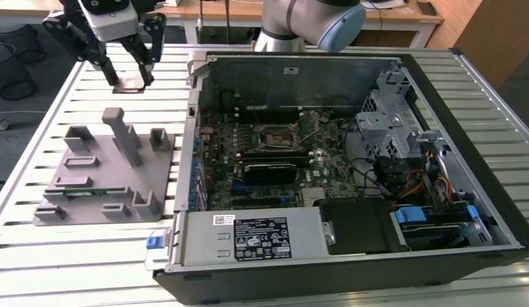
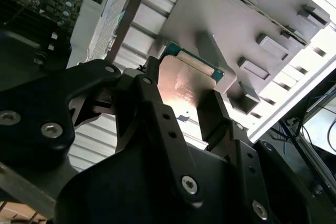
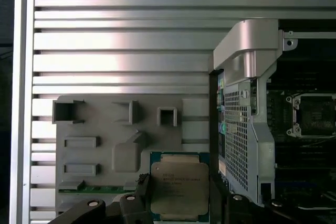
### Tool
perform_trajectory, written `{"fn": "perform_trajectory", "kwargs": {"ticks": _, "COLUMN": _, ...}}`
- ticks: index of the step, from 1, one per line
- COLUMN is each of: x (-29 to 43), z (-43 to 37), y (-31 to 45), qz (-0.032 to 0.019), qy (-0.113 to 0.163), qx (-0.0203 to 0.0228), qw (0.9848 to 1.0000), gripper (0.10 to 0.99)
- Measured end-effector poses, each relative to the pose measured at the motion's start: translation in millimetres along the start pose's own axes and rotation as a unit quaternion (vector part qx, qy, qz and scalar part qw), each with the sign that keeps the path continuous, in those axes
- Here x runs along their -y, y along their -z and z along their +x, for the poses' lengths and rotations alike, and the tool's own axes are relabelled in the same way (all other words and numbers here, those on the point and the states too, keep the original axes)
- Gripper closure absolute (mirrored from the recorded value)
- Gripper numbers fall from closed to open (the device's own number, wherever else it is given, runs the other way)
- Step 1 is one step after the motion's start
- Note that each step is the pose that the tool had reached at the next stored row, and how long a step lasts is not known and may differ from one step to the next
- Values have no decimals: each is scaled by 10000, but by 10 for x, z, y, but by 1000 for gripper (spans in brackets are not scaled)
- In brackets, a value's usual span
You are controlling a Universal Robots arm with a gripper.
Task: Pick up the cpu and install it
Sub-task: 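Pick up the cpu and move it towards the insertion slot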
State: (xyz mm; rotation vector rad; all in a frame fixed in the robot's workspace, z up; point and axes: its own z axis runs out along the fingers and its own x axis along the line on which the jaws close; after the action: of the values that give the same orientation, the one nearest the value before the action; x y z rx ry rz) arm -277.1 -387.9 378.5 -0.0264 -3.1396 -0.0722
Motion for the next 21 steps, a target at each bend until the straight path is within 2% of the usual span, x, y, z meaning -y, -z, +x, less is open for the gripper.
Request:
{"fn": "perform_trajectory", "kwargs": {"ticks": 3, "x": -2, "z": -110, "y": 1, "qz": 0, "qy": 0, "qx": 0, "qw": 10000, "gripper": 549}}
{"fn": "perform_trajectory", "kwargs": {"ticks": 8, "x": -7, "z": -263, "y": 0, "qz": -25, "qy": 2, "qx": 0, "qw": 10000, "gripper": 549}}
{"fn": "perform_trajectory", "kwargs": {"ticks": 11, "x": -9, "z": -383, "y": 1, "qz": -52, "qy": 6, "qx": -1, "qw": 10000, "gripper": 549}}
{"fn": "perform_trajectory", "kwargs": {"ticks": 16, "x": -12, "z": -544, "y": 0, "qz": -60, "qy": 7, "qx": -1, "qw": 10000, "gripper": 549}}
{"fn": "perform_trajectory", "kwargs": {"ticks": 21, "x": -16, "z": -756, "y": 0, "qz": -69, "qy": 10, "qx": -1, "qw": 10000, "gripper": 549}}
